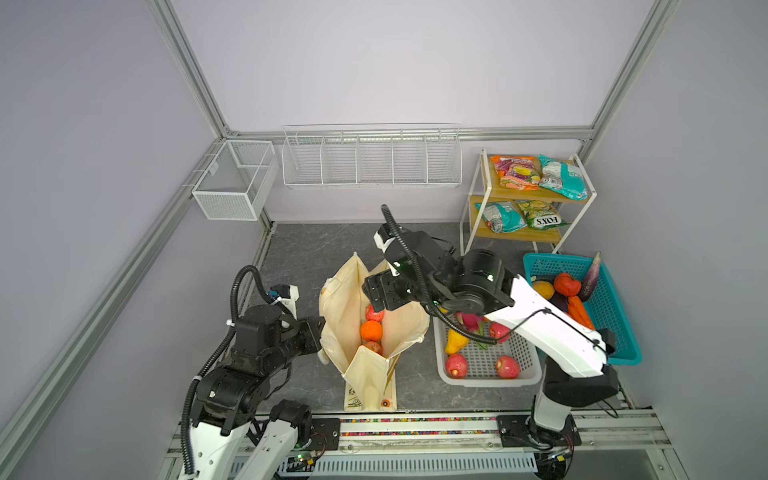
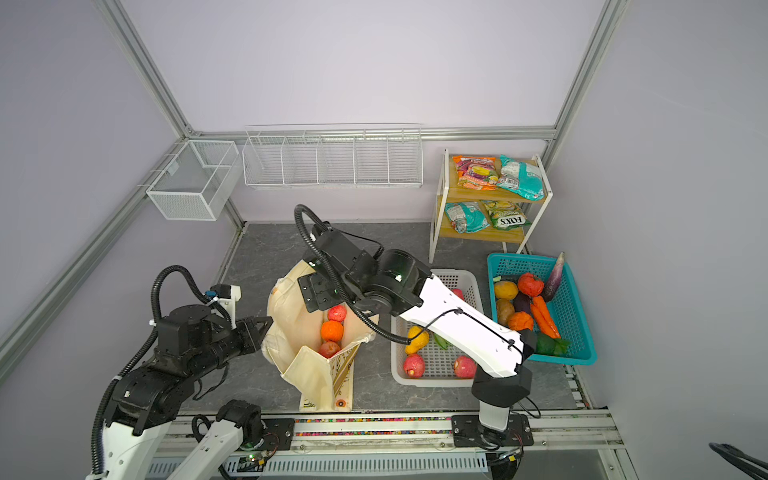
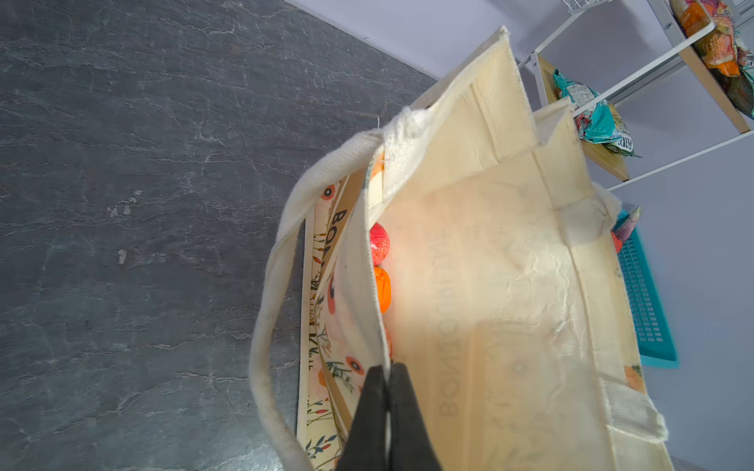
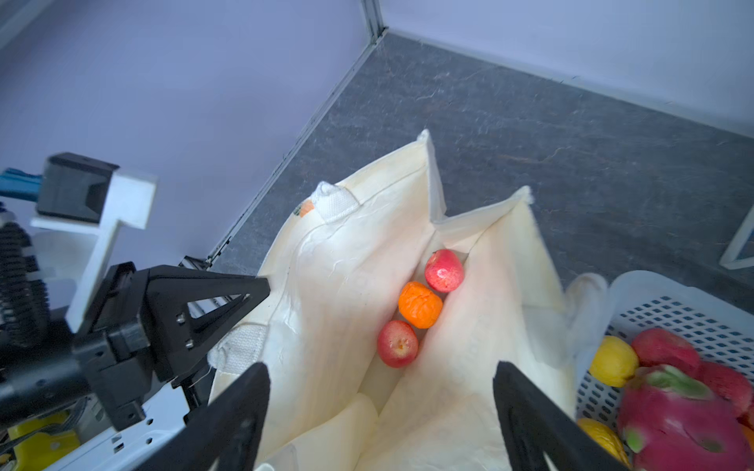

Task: Place the food into the grocery bag and tie it
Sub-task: 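Withdraw the right gripper from the bag back over the white basket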

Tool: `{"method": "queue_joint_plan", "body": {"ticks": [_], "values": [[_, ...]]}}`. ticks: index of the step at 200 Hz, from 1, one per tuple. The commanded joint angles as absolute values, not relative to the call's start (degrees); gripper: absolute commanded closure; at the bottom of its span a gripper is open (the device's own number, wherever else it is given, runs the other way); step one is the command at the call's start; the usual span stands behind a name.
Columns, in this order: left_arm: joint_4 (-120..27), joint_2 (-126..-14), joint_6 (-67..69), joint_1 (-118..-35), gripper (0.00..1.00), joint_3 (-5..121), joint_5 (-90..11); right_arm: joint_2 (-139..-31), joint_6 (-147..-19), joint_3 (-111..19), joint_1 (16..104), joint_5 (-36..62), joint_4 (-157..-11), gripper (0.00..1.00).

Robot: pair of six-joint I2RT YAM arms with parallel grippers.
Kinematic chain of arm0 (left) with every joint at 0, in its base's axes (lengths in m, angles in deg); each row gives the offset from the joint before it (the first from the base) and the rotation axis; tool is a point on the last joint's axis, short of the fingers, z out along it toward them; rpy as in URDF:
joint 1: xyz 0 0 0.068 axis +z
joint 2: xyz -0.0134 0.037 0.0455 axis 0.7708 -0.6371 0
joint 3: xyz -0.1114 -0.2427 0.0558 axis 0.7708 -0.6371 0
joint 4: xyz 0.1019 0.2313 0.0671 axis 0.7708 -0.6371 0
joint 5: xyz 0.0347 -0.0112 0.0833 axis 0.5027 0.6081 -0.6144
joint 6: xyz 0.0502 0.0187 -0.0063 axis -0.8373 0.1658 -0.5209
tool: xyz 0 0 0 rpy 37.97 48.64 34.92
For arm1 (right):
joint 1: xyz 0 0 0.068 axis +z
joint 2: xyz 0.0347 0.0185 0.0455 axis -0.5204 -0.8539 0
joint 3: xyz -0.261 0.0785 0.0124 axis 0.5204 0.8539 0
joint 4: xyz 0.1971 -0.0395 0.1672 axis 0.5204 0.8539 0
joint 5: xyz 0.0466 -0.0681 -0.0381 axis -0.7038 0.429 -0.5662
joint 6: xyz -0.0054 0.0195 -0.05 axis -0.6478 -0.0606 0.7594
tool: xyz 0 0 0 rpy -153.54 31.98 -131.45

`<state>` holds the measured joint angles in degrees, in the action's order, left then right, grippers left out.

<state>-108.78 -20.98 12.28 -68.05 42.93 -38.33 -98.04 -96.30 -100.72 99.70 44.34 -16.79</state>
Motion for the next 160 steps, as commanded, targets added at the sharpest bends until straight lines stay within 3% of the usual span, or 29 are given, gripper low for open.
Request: {"method": "queue_joint_plan", "body": {"ticks": [1, 40, 82, 160], "values": [[-110.4, -20.3, 12.1, -68.1, 1.0, 43.5, -38.0, -92.2, -96.5, -95.9, 99.7, 52.2, -16.8, 0.12], [-110.8, -20.2, 12.1, -68.0, 1.0, 43.6, -38.1, -80.8, -99.8, -82.4, 96.3, 57.1, -17.7, 0.12], [-111.0, -20.3, 12.1, -68.1, 1.0, 43.4, -38.2, -69.2, -105.3, -66.0, 90.3, 54.7, -19.8, 0.11], [-111.4, -20.5, 12.1, -68.1, 1.0, 43.4, -38.7, -60.3, -112.6, -47.2, 84.4, 49.5, -22.1, 0.11]]}}
